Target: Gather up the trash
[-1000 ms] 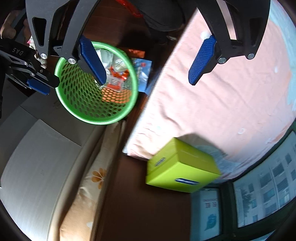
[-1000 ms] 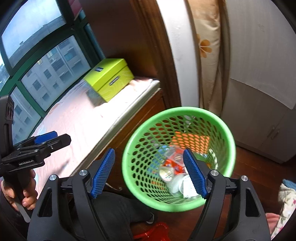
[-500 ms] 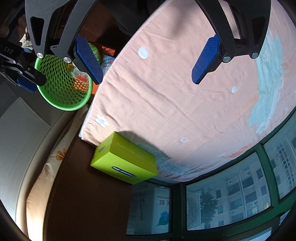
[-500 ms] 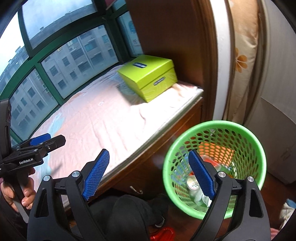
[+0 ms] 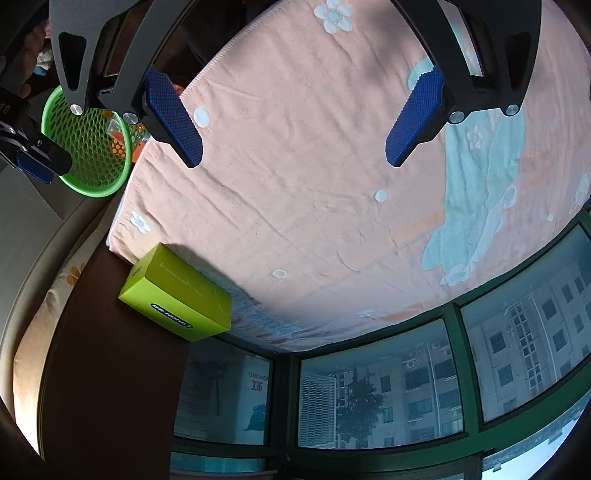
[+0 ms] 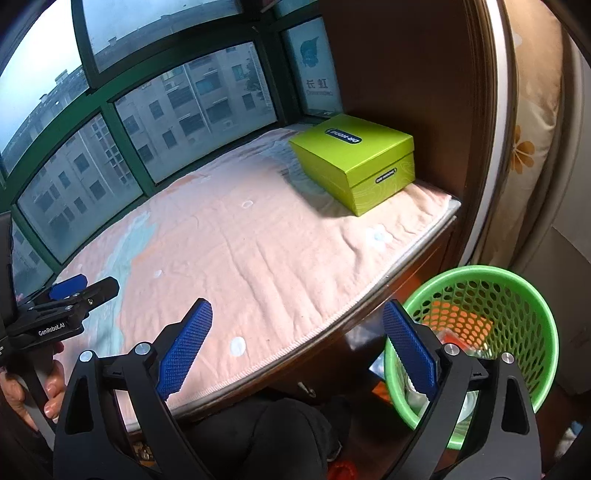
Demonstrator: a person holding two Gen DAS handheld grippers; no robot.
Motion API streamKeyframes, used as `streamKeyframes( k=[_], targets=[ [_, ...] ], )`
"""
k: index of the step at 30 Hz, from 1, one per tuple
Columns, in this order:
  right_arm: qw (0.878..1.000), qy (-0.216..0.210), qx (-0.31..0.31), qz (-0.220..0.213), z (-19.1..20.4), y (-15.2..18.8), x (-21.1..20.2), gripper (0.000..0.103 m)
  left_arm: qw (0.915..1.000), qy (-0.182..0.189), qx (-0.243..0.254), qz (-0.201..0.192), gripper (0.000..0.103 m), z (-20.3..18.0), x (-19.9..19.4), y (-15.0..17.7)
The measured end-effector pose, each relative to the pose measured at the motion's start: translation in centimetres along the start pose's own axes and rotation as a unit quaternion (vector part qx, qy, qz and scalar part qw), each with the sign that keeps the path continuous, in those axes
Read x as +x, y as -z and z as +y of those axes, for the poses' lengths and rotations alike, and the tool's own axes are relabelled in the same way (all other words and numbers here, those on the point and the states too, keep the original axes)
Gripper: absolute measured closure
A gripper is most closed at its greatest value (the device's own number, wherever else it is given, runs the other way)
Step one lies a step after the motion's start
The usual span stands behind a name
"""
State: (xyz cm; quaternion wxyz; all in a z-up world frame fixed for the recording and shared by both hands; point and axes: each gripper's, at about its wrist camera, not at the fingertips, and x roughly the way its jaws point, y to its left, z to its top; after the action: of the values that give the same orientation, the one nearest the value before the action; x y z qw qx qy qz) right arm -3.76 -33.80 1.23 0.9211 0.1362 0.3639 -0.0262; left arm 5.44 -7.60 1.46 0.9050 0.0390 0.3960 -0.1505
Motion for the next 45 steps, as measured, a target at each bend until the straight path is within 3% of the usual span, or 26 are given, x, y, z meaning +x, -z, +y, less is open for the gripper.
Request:
streamKeyframes(
  k=[10,21,45],
  targets=[
    [1.0,-0.019,-0.024,-0.002,3.1,-0.5,0.6,0.009,0.9978,-0.049,-0.025,-0.035,0.007,3.1,-2.3,0.7],
    [0.998,-0.021,-0.061,-0.017,5.9,-1.0,0.4,0.008,0.9963,-0.058,-0.046,-0.045,0.007,5.3,-3.5,1.1],
    [0.997,-0.028,-0.068,-0.018,6.9,-0.7,0.5,0.007,0.9951,-0.07,-0.054,-0.044,0.007,6.7,-4.3,1.8]
  ],
)
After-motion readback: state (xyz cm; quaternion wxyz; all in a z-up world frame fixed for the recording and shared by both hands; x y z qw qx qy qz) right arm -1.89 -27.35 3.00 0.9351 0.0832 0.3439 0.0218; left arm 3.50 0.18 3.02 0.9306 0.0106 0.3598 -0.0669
